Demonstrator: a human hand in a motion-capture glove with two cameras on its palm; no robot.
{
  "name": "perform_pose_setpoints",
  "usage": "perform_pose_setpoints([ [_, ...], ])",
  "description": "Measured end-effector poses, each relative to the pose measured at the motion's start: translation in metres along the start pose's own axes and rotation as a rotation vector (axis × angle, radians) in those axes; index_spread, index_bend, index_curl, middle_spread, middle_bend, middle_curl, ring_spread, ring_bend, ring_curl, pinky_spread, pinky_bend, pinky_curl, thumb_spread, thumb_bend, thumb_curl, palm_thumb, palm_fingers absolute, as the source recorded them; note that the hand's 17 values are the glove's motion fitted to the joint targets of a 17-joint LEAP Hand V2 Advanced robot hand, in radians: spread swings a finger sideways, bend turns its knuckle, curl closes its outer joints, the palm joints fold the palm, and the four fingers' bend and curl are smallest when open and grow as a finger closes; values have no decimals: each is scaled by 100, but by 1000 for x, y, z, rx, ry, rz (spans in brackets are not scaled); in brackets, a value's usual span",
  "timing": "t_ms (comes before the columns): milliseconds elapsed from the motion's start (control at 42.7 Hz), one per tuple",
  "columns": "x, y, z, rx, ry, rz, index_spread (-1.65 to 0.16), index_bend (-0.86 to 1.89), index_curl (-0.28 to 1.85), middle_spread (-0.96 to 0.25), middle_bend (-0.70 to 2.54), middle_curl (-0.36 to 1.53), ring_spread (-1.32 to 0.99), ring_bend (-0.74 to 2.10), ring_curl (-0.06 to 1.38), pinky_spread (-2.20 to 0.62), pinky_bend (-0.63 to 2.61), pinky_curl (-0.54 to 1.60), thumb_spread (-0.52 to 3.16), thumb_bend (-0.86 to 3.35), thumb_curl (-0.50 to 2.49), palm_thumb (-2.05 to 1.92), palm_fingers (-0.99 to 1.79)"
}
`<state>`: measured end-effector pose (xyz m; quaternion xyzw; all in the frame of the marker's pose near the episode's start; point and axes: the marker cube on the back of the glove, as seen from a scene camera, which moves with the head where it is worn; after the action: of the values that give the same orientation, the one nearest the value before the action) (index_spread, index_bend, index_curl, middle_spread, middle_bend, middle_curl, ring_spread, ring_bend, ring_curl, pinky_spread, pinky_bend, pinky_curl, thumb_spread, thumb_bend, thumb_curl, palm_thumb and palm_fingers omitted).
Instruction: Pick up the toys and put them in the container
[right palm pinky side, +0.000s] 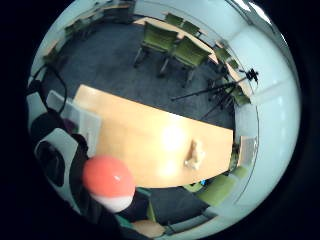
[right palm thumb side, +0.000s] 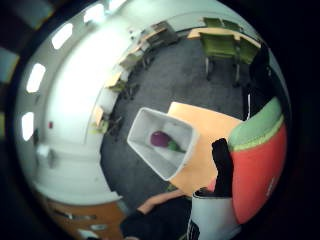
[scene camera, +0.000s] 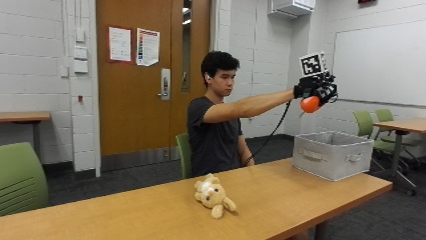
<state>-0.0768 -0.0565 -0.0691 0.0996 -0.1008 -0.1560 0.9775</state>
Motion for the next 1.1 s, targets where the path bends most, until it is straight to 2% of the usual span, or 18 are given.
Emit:
perform_pose_setpoints([
  [140, -69, -18, 27, -17, 120, -145, -62, 41, 128, -34, 102, 93, -38, 129, 64, -44, 100, 47, 11, 31, 86, 60, 110],
  [234, -117, -26, 47, -35, 99, -180, -62, 40, 130, -34, 102, 94, -38, 129, 64, -44, 100, 47, 7, 32, 88, 60, 110],
  [304, -143, -32, 61, -49, 71, -136, -63, 40, 131, -33, 102, 94, -38, 129, 64, -44, 100, 47, 5, 32, 89, 60, 110],
  [351, -141, -37, 66, -59, 3, -123, -63, 39, 131, -33, 101, 95, -38, 129, 64, -44, 100, 47, 3, 32, 90, 59, 110],
  [421, -128, -36, 68, -81, -166, -241, -63, 39, 133, -33, 101, 95, -38, 129, 64, -44, 100, 47, 1, 33, 91, 59, 110],
  [538, -127, -38, 85, -115, -121, -227, -63, 38, 134, -33, 101, 95, -38, 129, 65, -44, 100, 47, -2, 33, 92, 58, 110],
  [632, -119, -31, 103, -237, -20, -234, -63, 36, 135, -33, 99, 95, -38, 127, 64, -44, 99, 46, 0, 31, 93, 55, 106],
  [679, -111, -29, 111, -282, 23, -215, -62, 18, 134, -34, 90, 94, -39, 126, 63, -44, 104, 47, 14, 23, 92, 44, 80],
  [702, -109, -29, 113, -290, 29, -209, -61, 2, 130, -34, 86, 92, -39, 129, 64, -41, 106, 49, 31, 11, 89, 23, 63],
  [725, -106, -28, 114, -288, 30, -201, -60, 0, 128, -34, 84, 91, -40, 128, 65, -40, 109, 50, 42, 6, 86, 13, 55],
  [749, -104, -28, 114, -281, 29, -192, -58, -13, 122, -31, 66, 86, -36, 118, 62, -36, 119, 54, 48, -9, 78, -6, 7],
  [772, -101, -28, 113, -271, 29, -185, -56, -12, 118, -29, 61, 85, -33, 118, 66, -33, 126, 58, 53, -12, 75, -11, -6],
  [866, -91, -22, 107, -247, 49, -174, -51, -7, 102, -23, 51, 76, -28, 104, 56, -25, 132, 52, 67, -15, 64, -18, -16],
  [983, -123, -1, 102, -222, 105, -128, -45, -3, 87, -18, 46, 70, -22, 93, 46, -17, 129, 48, 78, -14, 54, -18, -21],
  [1100, -62, 19, 87, -193, 226, -112, -41, 7, 76, -15, 45, 67, -23, 82, 41, -13, 119, 44, 84, -15, 45, -20, -20],
])
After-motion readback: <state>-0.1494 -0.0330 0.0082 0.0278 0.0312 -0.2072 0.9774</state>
